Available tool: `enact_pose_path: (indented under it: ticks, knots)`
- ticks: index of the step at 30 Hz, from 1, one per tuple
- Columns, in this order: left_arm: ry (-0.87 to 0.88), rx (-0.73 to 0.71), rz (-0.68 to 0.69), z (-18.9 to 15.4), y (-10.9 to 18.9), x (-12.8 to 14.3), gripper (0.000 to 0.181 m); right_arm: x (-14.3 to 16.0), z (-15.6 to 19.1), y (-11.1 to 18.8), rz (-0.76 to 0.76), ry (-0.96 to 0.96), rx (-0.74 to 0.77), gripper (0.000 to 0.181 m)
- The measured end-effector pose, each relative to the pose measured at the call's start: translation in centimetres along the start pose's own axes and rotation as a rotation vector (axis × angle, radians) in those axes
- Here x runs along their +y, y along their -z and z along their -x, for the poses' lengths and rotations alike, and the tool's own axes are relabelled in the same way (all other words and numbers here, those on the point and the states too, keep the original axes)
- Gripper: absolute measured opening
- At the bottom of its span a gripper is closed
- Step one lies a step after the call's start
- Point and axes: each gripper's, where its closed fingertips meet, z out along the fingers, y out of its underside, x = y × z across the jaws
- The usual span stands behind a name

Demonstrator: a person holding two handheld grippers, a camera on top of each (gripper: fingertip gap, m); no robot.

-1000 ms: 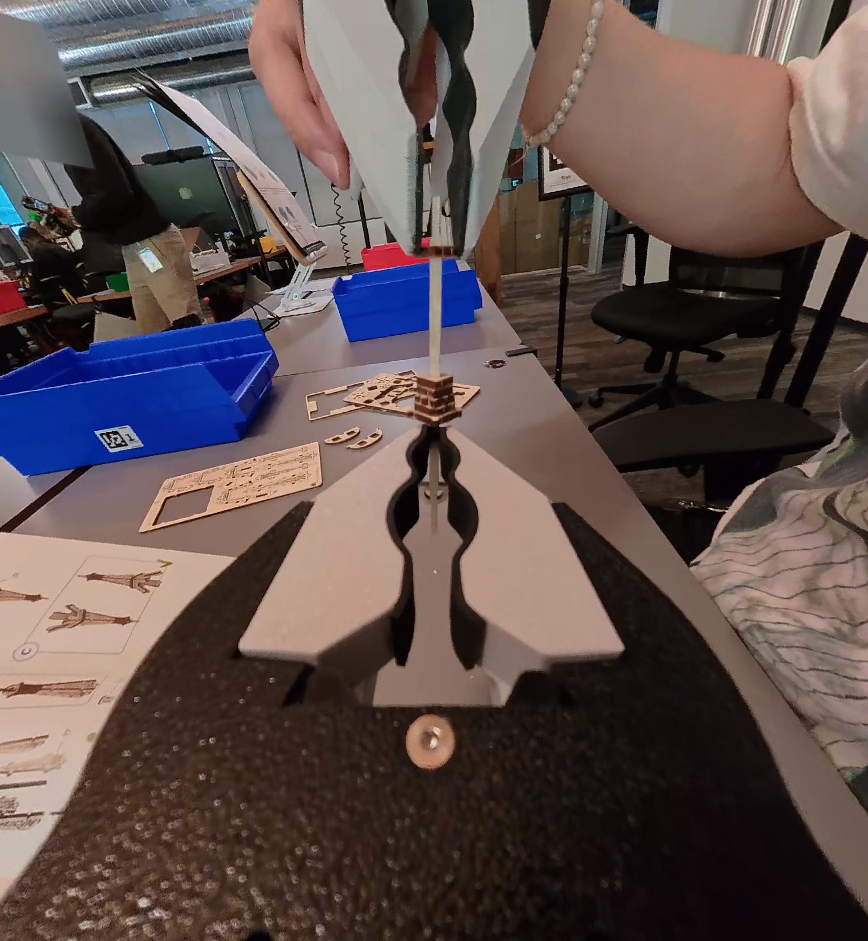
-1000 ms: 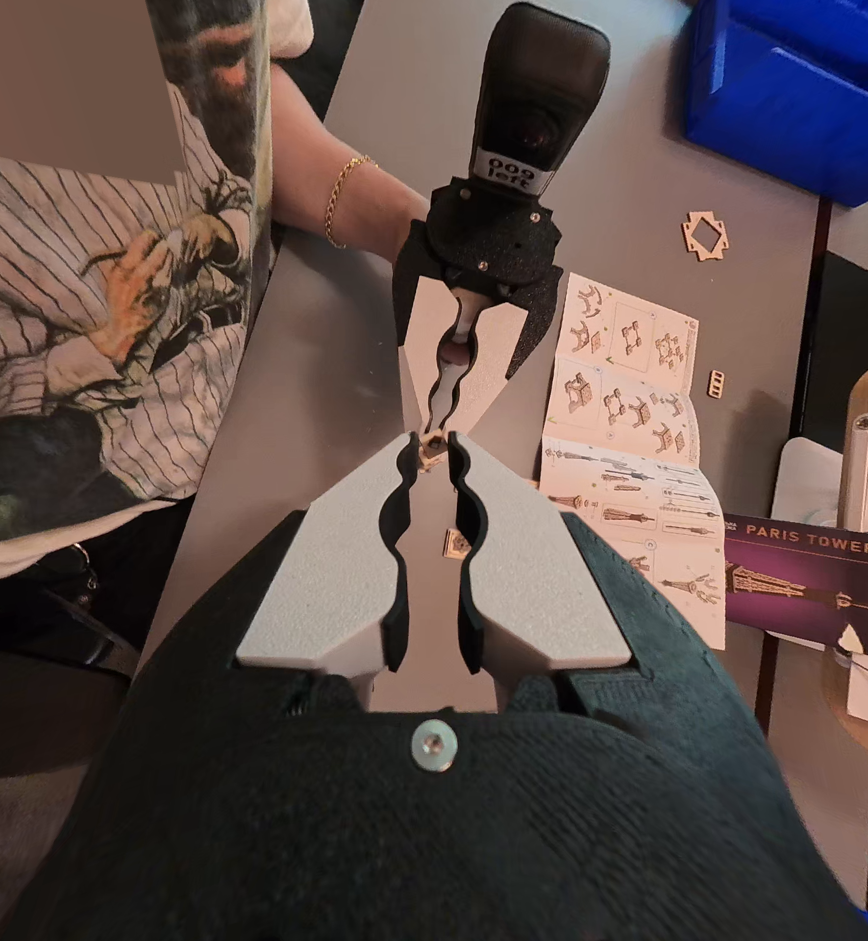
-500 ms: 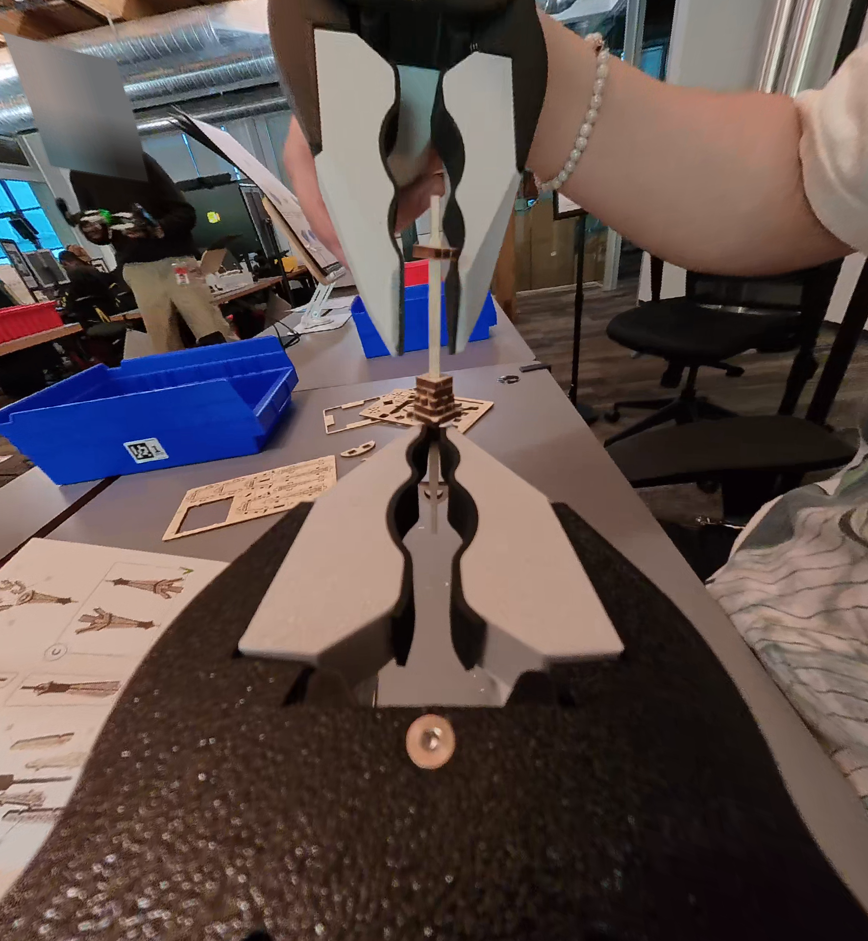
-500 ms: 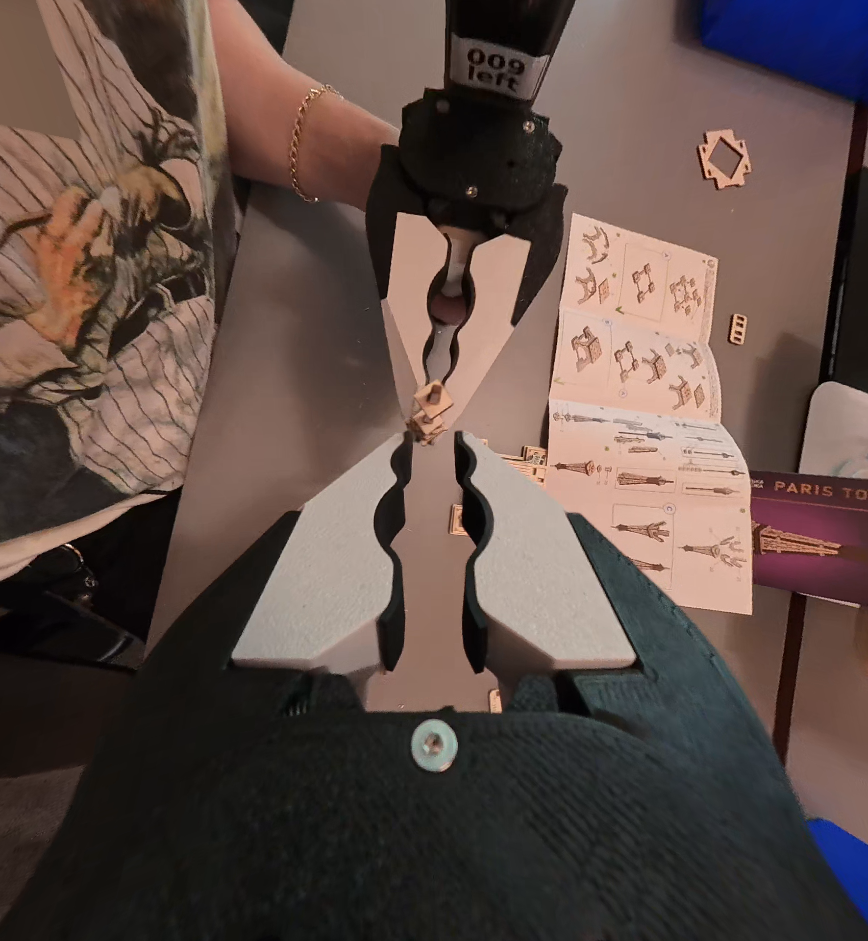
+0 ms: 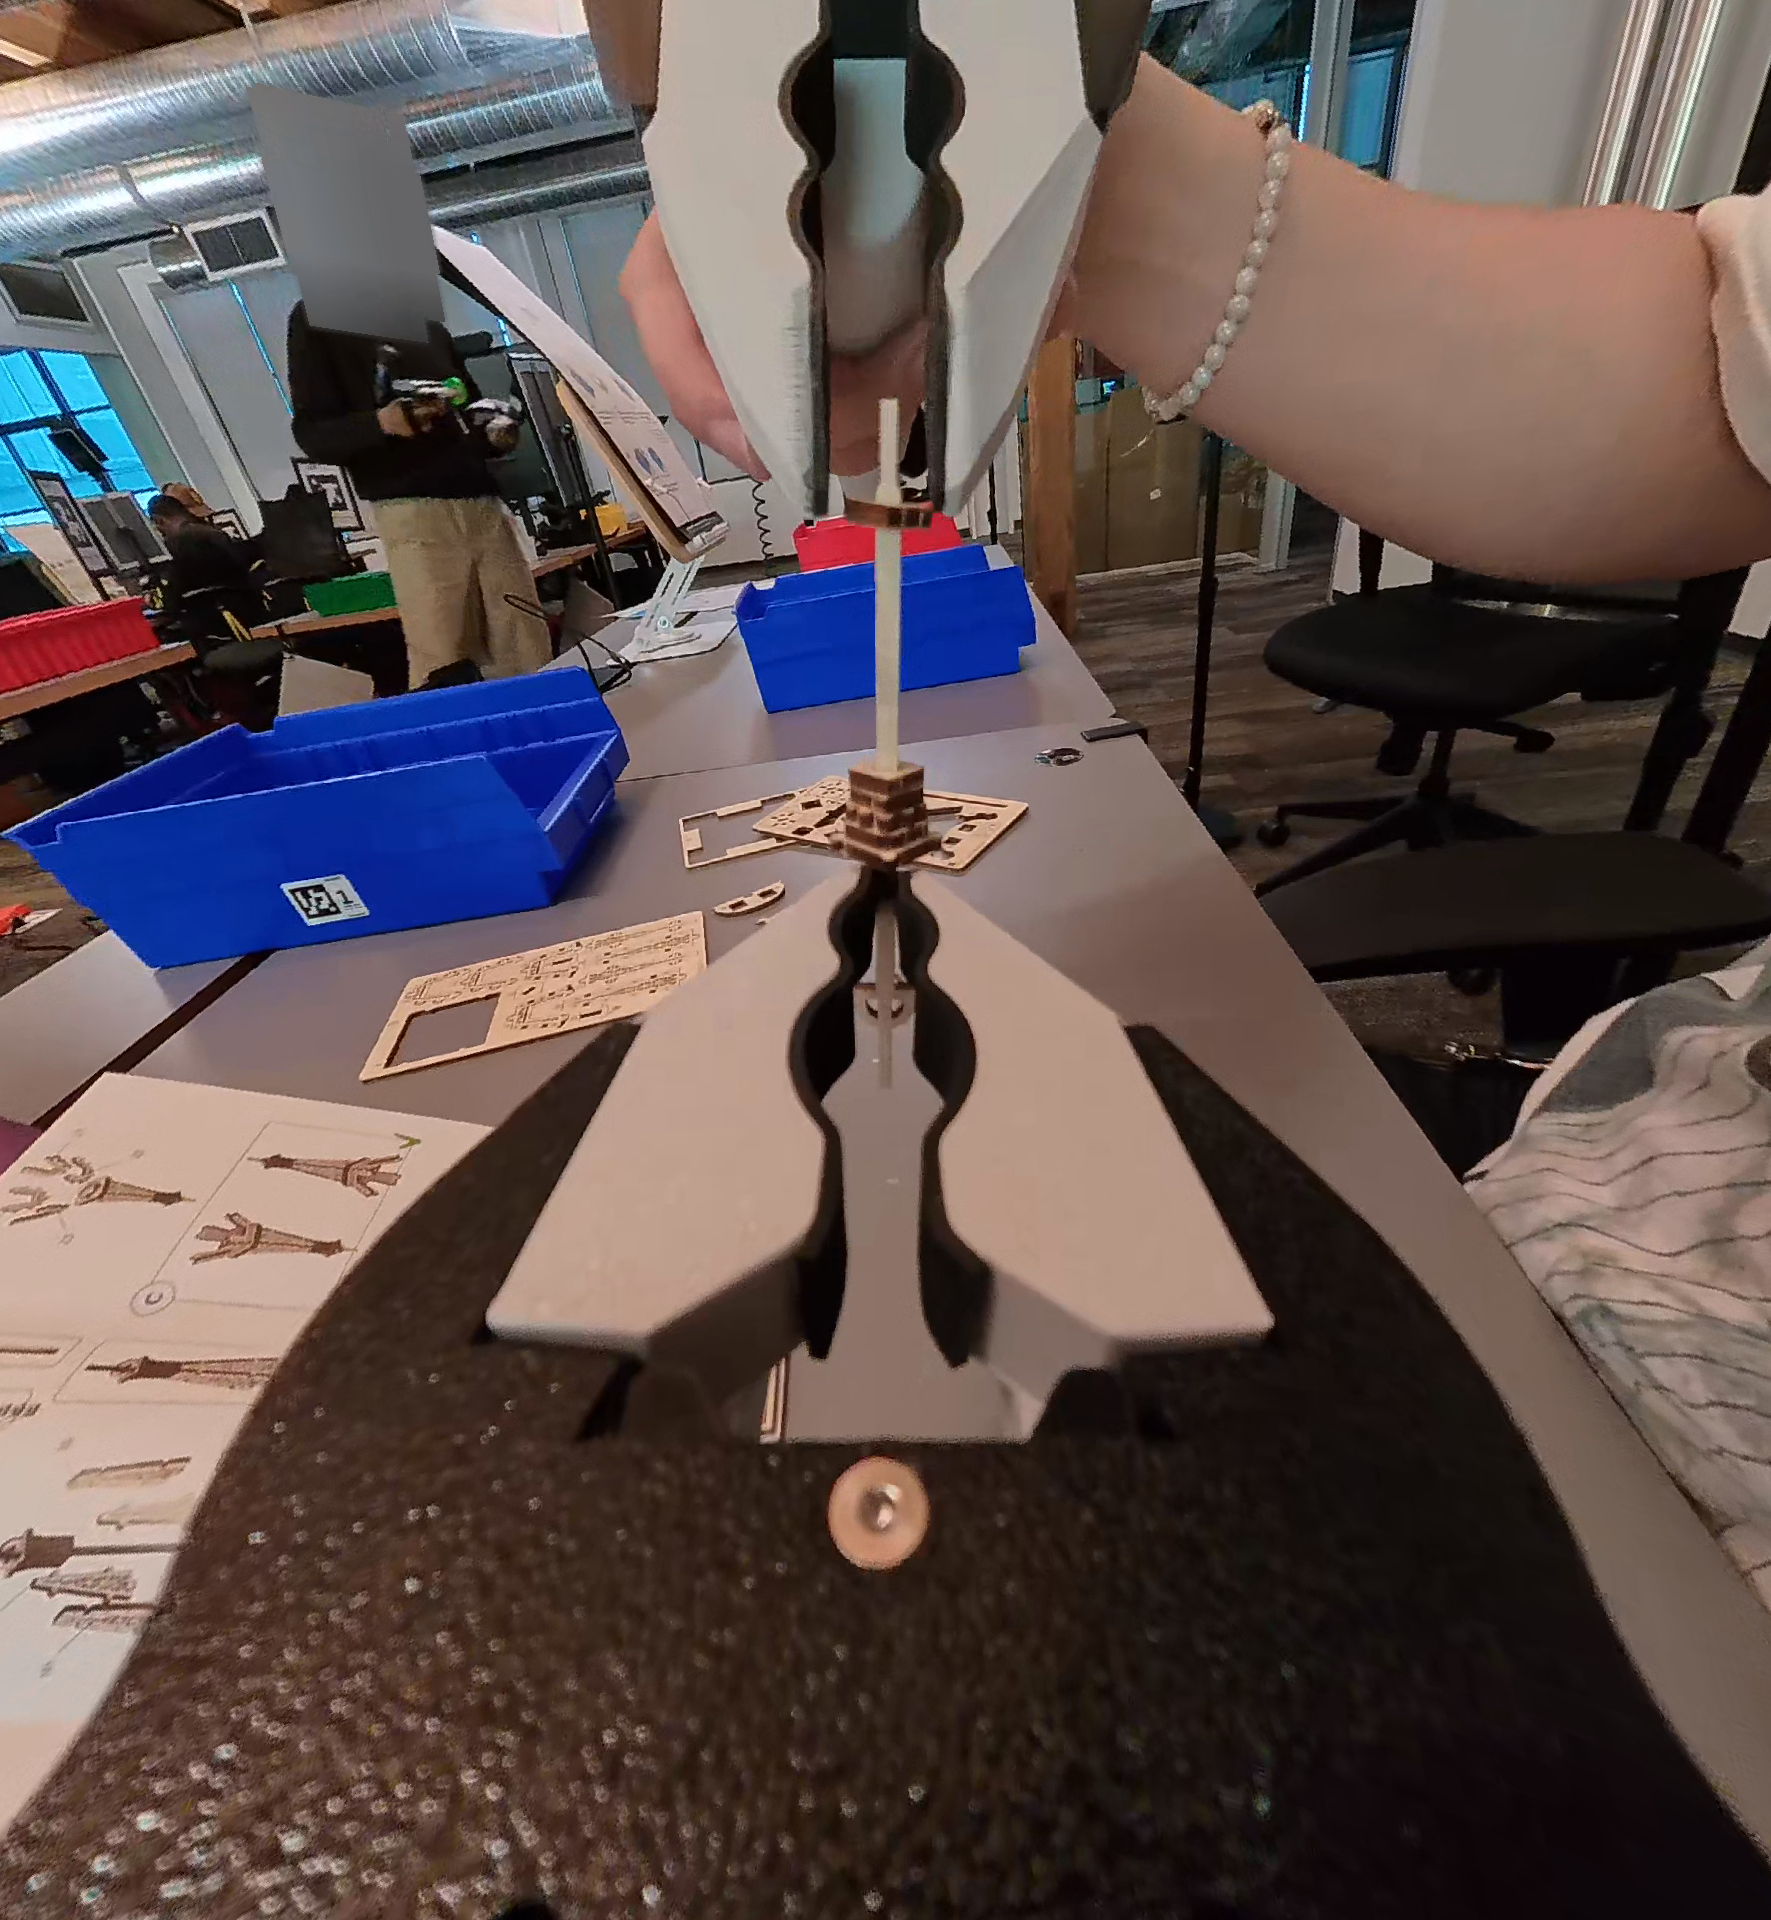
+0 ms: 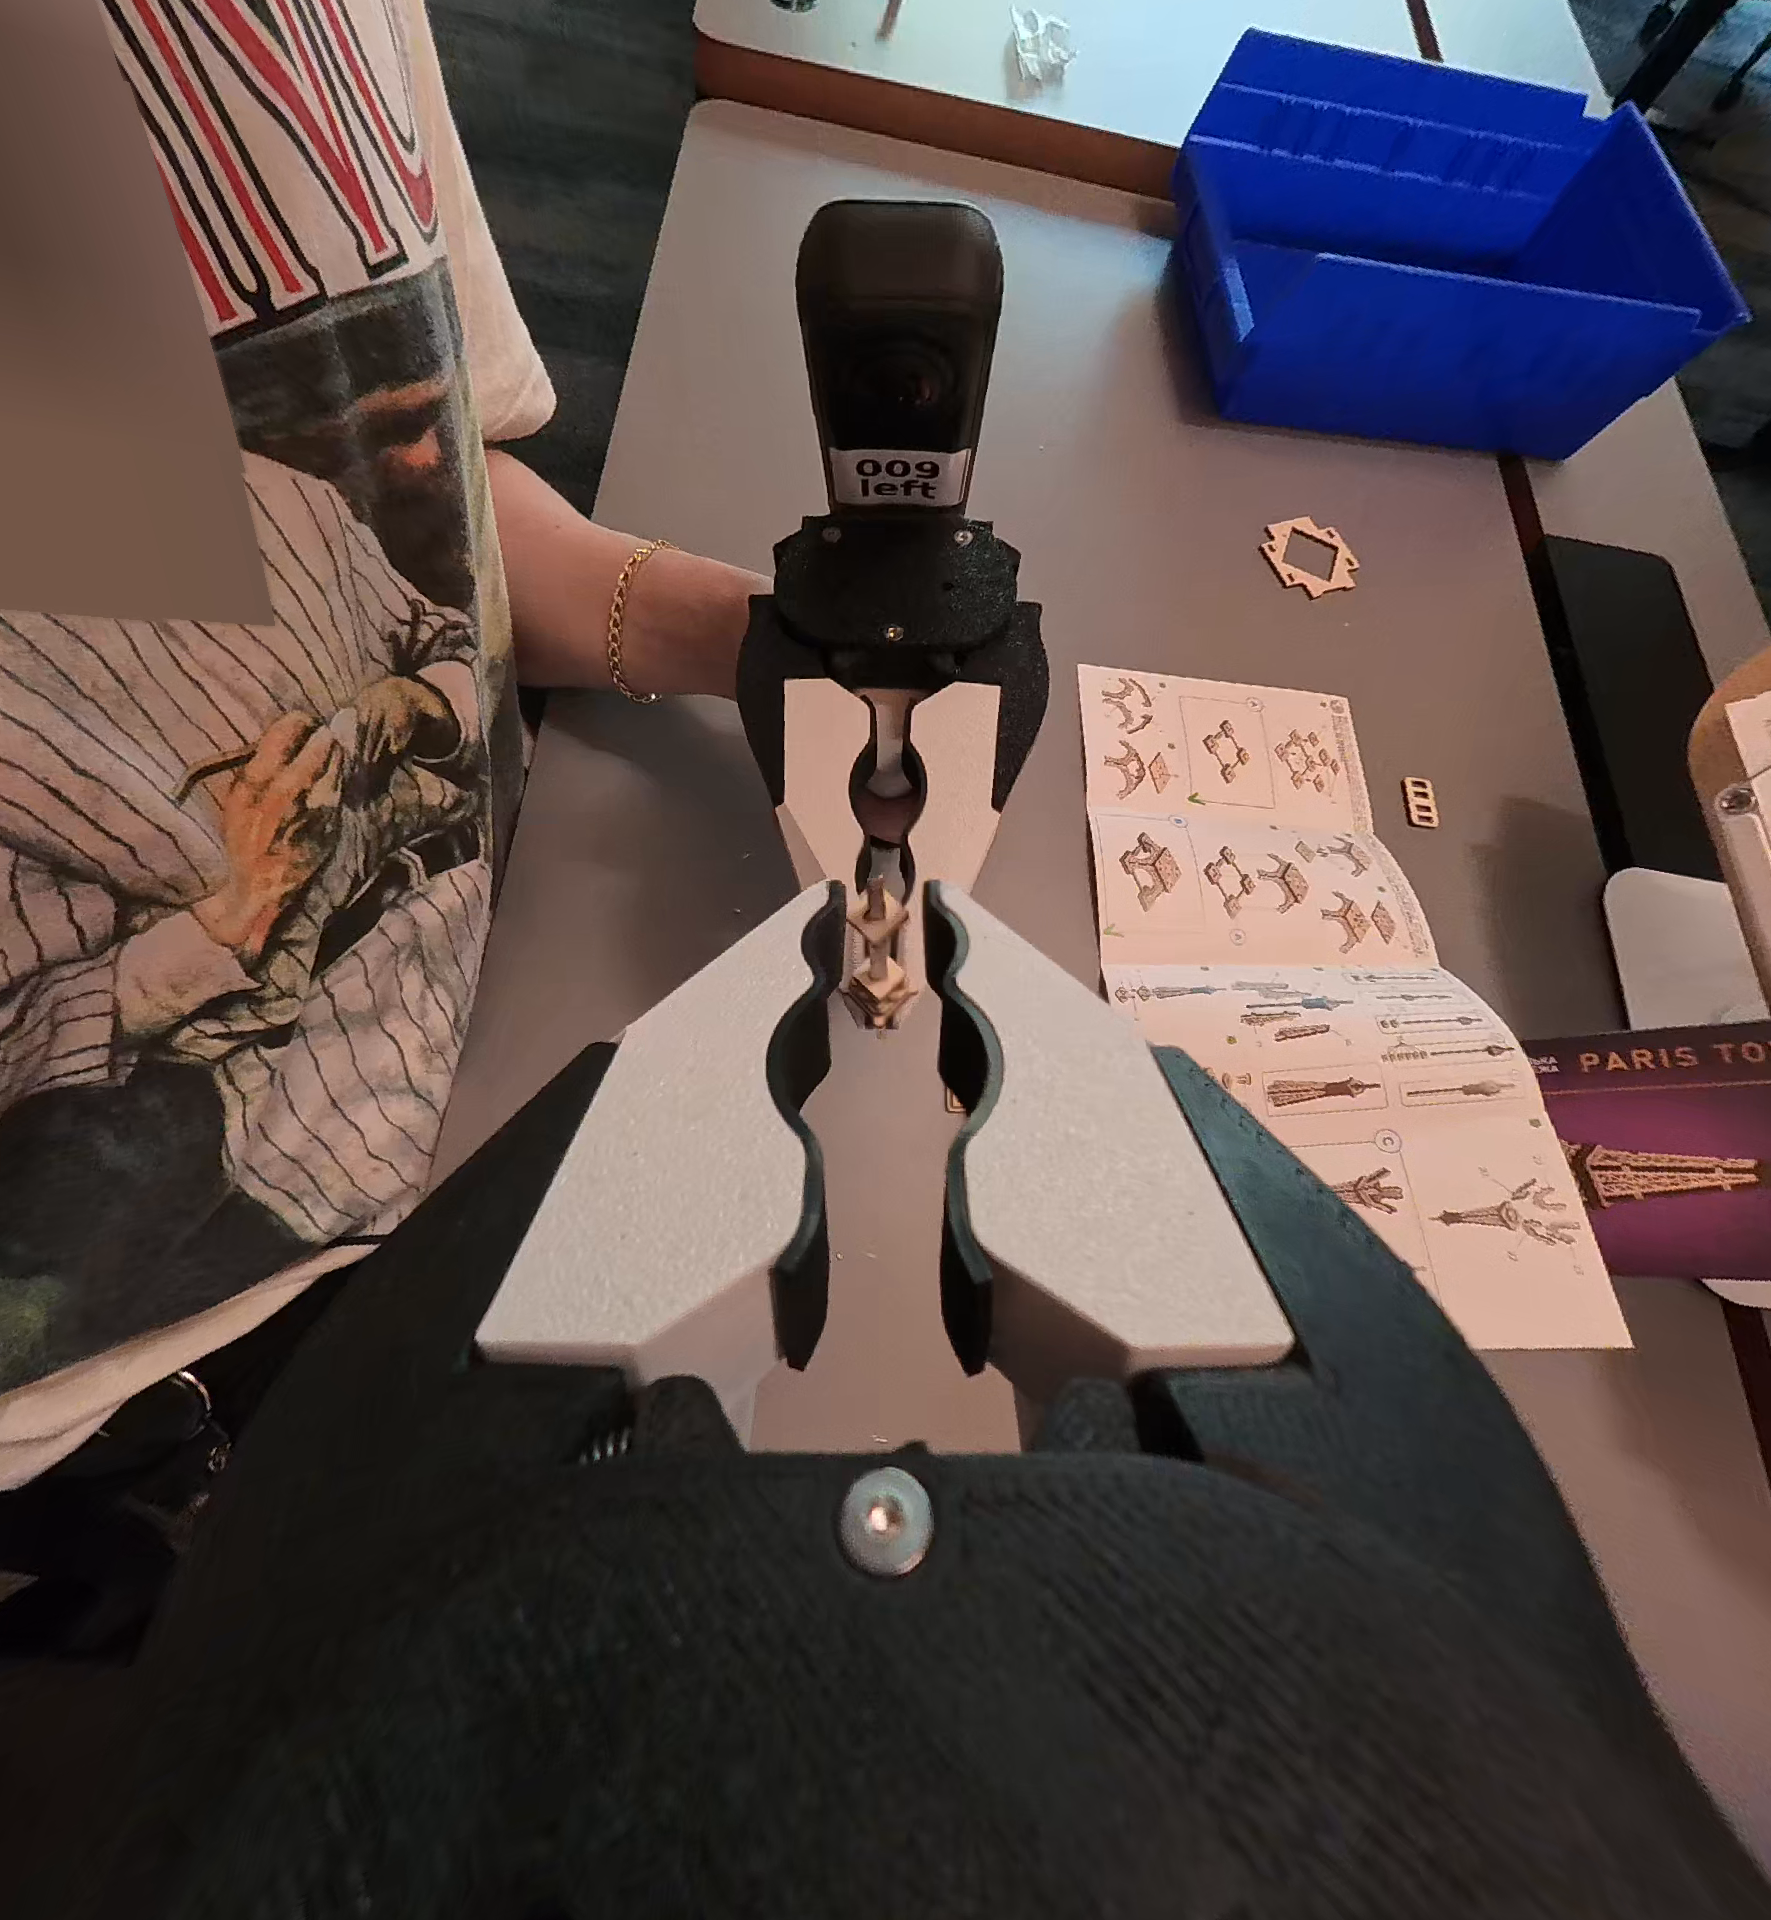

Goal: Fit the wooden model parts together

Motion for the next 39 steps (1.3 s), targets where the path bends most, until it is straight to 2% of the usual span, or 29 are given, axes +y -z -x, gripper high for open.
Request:
enact_pose_path:
  ticks: [6,15,20,23,26,28,30,36,39]
  knots:
    - [-0.002,-0.009,0.002,0.2,0.1,0.1,0.000,0.0,0.0,-0.3,-0.004,0.000,-0.003,0.009]
    - [0.038,0.023,-0.049,-0.1,0.3,-0.5,0.000,-0.7,0.0,-0.2,-0.117,-0.032,-0.024,0.009]
    - [0.053,-0.003,-0.054,0.4,0.4,-0.6,0.000,-0.7,-0.9,0.3,-0.140,-0.022,0.045,0.010]
    - [0.057,-0.012,-0.070,0.6,0.5,-0.9,0.000,-1.3,-1.2,0.9,-0.180,-0.029,0.072,0.000]
    - [0.056,-0.009,-0.066,0.6,0.5,-0.8,0.000,-1.3,-1.0,0.8,-0.181,-0.030,0.067,0.000]
    - [0.053,-0.004,-0.060,0.4,0.4,-0.7,0.000,-1.5,-0.9,0.8,-0.191,-0.029,0.072,0.009]
    - [0.047,-0.002,-0.052,0.3,0.2,-0.7,0.000,-1.6,-0.9,0.7,-0.187,-0.026,0.073,0.001]
    - [0.055,-0.011,-0.044,0.6,0.3,-0.5,0.000,-1.4,-1.0,0.5,-0.160,-0.019,0.086,0.000]
    - [0.059,-0.079,-0.025,1.7,0.6,-0.2,0.031,-1.3,-1.8,0.7,-0.156,-0.049,0.138,0.000]
